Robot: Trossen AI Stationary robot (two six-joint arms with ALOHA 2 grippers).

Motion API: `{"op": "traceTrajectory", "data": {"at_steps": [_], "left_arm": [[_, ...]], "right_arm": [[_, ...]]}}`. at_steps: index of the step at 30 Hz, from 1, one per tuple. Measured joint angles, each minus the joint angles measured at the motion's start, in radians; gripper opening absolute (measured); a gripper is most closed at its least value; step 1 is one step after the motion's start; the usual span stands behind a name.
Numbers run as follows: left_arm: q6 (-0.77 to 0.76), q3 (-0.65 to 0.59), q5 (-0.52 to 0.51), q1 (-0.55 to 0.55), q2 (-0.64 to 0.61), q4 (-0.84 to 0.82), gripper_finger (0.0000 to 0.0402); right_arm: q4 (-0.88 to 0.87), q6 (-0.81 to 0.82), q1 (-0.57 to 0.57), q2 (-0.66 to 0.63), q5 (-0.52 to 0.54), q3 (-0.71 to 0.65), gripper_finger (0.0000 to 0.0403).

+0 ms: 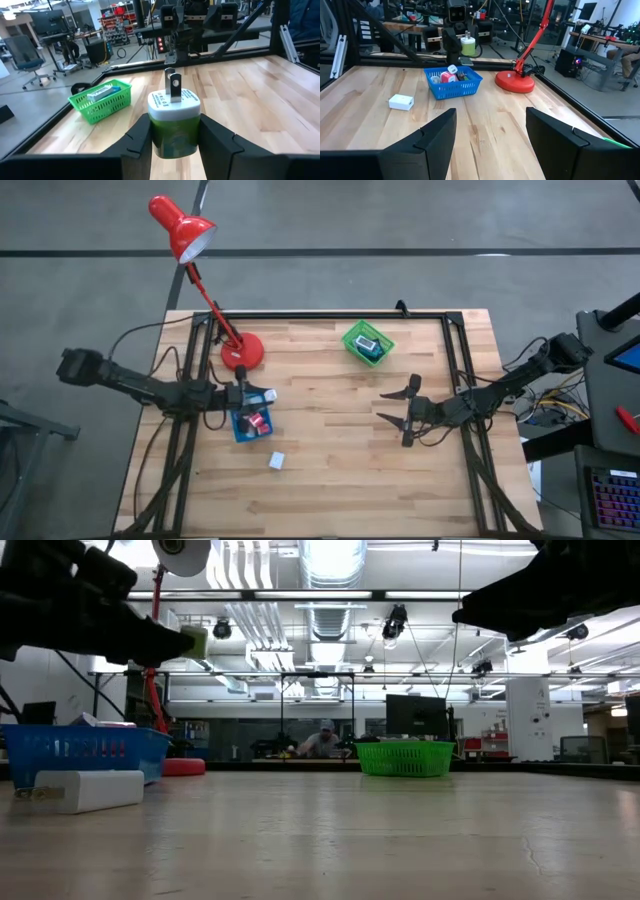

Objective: Pick & Place Office items
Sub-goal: Put the green charger adapter into the blue basket

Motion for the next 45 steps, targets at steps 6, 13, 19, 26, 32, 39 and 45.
{"op": "traceTrajectory", "data": {"at_steps": [6, 13, 19, 26, 32, 39, 45], "left_arm": [[-0.034, 0.003, -0.002, 0.000, -0.125, -0.172, 0.0118], [-0.114, 0.162, -0.077, -0.007, -0.175, -0.570, 0.0118], [-0.151, 0.308, -0.145, -0.026, -0.161, -0.826, 0.0118], [-0.217, 0.460, -0.170, -0.028, -0.108, -1.083, 0.0118], [-0.284, 0.561, -0.167, -0.028, -0.026, -1.260, 0.0118], [-0.324, 0.652, -0.092, -0.029, 0.087, -1.402, 0.0118], [-0.340, 0.705, -0.036, -0.029, 0.174, -1.506, 0.0118]], "right_arm": [[0.000, 0.000, 0.000, 0.000, 0.000, 0.000, 0.0231], [-0.001, 0.000, 0.000, 0.000, 0.000, 0.000, 0.0231], [-0.001, 0.000, 0.000, 0.000, 0.000, 0.000, 0.0231], [-0.004, 0.000, 0.000, 0.000, 0.000, 0.000, 0.0231], [-0.004, 0.000, 0.000, 0.000, 0.000, 0.000, 0.0231], [-0.004, -0.001, 0.000, 0.000, 0.000, 0.000, 0.0231], [-0.003, -0.002, 0.000, 0.000, 0.000, 0.000, 0.0231]]}}
